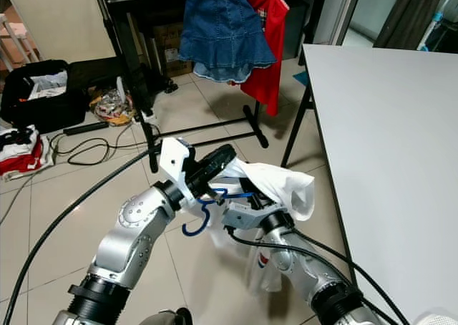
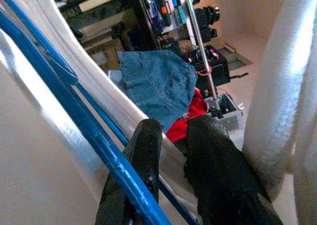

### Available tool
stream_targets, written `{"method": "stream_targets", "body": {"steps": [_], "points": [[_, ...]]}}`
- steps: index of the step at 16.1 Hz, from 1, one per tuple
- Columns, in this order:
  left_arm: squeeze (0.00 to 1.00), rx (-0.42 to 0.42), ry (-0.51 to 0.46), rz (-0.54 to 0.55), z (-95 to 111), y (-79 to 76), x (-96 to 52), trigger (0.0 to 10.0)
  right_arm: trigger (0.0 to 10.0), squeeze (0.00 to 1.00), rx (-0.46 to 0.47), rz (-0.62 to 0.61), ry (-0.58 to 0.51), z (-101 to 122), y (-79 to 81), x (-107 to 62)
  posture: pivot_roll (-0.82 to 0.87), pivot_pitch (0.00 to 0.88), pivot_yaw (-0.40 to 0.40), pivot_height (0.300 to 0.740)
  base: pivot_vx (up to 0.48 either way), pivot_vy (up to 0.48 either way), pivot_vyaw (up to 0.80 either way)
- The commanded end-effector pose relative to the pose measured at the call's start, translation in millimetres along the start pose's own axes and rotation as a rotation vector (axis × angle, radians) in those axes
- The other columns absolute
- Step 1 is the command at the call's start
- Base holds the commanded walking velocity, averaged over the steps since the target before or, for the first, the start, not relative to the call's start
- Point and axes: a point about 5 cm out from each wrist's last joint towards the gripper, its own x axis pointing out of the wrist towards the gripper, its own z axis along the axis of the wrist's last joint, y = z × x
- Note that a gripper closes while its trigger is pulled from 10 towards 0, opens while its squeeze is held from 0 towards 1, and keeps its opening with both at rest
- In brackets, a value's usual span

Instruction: Hang hanger

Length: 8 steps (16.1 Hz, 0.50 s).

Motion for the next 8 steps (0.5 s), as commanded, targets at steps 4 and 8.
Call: {"method": "stream_targets", "body": {"steps": [4,8], "points": [[0.0,0.024,-0.015,0.073,-0.4,8.2,-4.7,10.0,10.0,0.0,-0.041,-0.096,0.038,-11.2,-17.7,3.4,0.07,0.083,0.036,0.74,0.0,0.0,0.0],[0.0,0.076,-0.026,0.057,1.2,6.3,-3.5,10.0,10.0,0.0,-0.049,-0.133,0.034,-9.2,-20.9,5.6,0.07,0.079,0.039,0.74,0.0,0.0,0.0]]}}
